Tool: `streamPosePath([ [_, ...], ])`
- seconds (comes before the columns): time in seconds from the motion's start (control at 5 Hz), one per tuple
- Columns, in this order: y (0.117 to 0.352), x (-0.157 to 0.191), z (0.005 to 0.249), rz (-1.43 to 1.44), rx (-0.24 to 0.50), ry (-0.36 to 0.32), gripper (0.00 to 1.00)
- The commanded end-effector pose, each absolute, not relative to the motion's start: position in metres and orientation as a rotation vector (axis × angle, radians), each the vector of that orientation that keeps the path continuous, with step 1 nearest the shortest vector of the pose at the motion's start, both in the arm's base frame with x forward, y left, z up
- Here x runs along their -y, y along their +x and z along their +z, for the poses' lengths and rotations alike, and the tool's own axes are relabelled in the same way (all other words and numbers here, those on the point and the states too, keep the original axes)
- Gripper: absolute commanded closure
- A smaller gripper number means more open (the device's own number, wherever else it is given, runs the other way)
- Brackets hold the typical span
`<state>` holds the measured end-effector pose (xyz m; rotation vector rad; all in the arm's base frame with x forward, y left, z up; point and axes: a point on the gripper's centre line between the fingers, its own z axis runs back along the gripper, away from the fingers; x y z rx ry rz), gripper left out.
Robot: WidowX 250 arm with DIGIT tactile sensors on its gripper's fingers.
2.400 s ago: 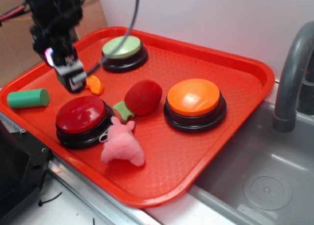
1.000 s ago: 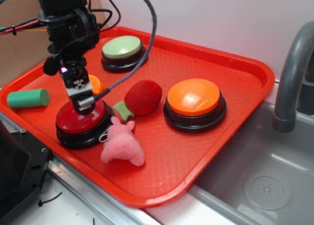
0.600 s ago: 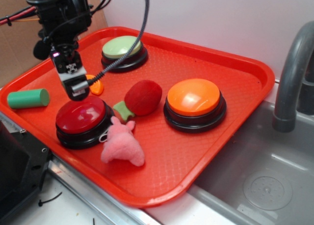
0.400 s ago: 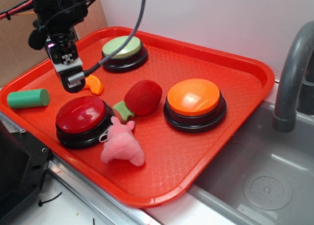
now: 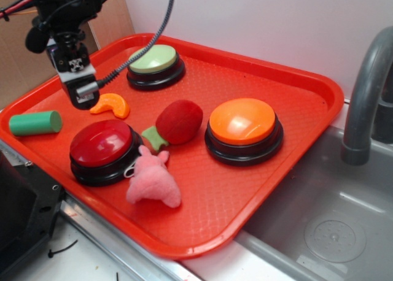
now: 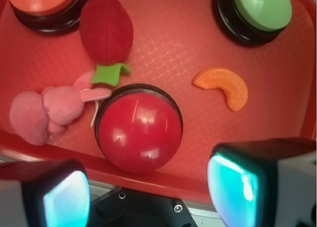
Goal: Push the red button.
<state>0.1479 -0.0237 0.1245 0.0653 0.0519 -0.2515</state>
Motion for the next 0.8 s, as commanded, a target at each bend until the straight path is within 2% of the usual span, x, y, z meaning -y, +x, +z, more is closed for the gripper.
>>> streamPosePath([
  [0.0, 0.158, 0.024, 0.153, -0.222, 0.005, 0.063, 0.00],
  [0.6, 0.150, 0.022, 0.166, -0.200, 0.007, 0.078, 0.00],
])
